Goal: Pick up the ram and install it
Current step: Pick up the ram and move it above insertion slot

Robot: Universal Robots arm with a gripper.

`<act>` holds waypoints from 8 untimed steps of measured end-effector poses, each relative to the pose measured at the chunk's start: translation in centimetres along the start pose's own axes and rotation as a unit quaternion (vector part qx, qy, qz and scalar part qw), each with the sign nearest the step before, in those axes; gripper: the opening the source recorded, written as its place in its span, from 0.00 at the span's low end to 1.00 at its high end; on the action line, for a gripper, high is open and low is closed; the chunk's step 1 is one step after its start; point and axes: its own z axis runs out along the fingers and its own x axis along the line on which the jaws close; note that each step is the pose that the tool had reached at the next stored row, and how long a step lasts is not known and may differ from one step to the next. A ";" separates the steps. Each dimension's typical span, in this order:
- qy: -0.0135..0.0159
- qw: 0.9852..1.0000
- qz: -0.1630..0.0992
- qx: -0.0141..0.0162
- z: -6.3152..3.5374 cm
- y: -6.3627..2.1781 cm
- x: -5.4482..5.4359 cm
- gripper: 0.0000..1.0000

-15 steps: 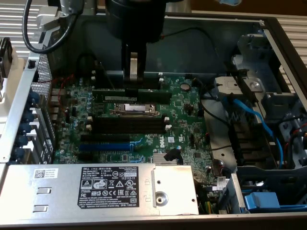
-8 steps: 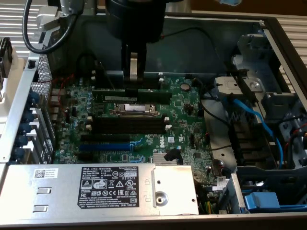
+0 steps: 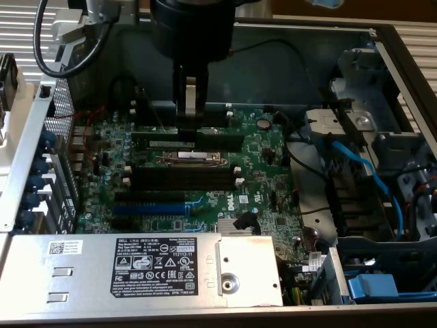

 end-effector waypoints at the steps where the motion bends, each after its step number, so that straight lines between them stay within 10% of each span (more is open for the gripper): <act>1: 0.001 1.000 -0.002 0.000 0.06 0.00 -0.1 0.12; 8: 0.003 1.000 -0.004 0.000 0.09 0.00 -0.2 0.12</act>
